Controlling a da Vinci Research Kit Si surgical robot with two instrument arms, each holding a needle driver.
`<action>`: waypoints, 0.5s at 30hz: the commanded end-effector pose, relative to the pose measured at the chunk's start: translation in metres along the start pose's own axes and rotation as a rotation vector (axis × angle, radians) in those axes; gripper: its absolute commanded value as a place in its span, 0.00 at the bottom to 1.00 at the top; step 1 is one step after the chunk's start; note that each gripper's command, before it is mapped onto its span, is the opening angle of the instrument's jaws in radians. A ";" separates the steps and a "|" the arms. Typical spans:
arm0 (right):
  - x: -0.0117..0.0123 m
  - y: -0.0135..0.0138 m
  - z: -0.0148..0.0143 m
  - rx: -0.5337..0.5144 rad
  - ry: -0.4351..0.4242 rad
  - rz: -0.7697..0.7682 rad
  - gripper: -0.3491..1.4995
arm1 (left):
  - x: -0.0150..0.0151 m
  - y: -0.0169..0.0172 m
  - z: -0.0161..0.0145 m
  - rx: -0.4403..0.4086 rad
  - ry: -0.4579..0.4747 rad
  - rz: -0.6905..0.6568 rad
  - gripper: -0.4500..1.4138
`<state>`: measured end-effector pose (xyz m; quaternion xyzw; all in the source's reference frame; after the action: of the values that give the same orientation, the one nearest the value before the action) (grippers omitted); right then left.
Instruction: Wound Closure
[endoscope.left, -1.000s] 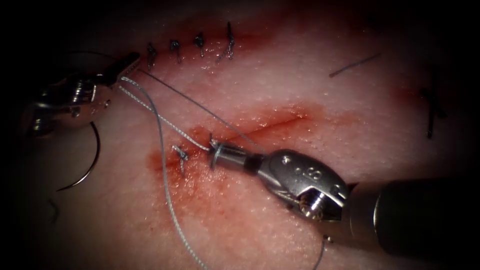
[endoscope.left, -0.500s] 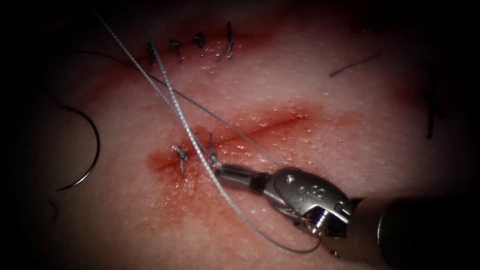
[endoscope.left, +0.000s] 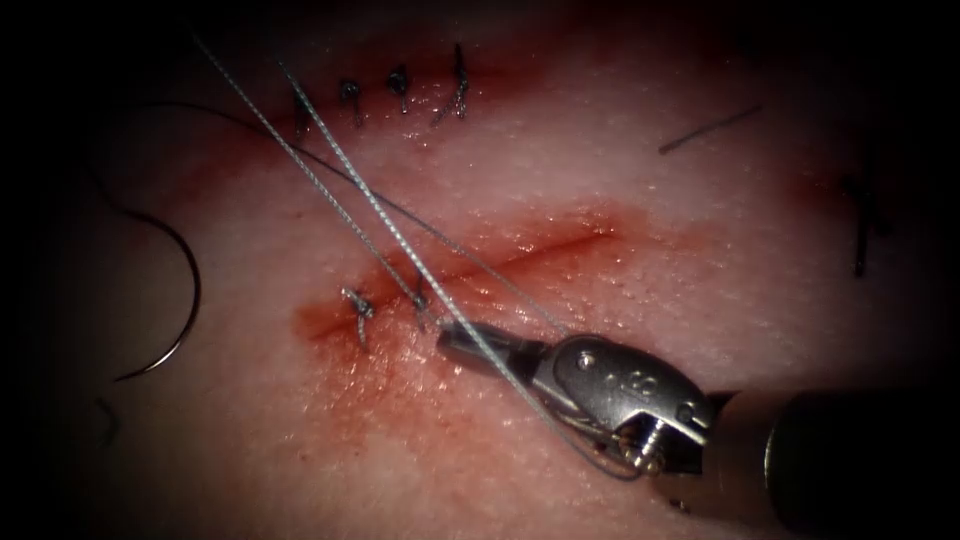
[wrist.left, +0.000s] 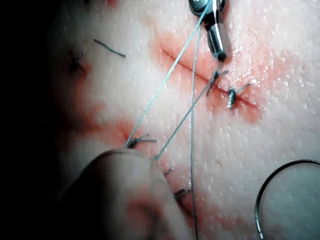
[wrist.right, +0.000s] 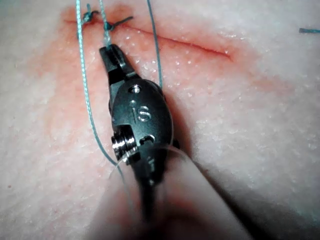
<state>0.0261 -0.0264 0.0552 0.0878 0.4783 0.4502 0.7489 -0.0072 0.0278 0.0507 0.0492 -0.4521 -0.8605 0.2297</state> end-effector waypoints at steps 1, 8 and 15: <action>-0.0014 -0.0006 0.0003 -0.012 -0.018 -0.003 0.00 | 0.0005 0.0002 0.0005 0.001 0.003 0.000 0.00; -0.0022 -0.0006 -0.0008 -0.008 -0.090 0.045 0.00 | 0.0003 0.0004 0.0005 0.000 0.001 0.002 0.00; -0.0018 -0.0008 0.0002 0.012 -0.054 0.037 0.00 | 0.0020 0.0010 -0.0005 0.034 0.001 -0.072 0.00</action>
<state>0.0258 -0.0273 0.0553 0.1014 0.4701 0.4517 0.7514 -0.0081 0.0259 0.0509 0.0759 -0.4661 -0.8606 0.1906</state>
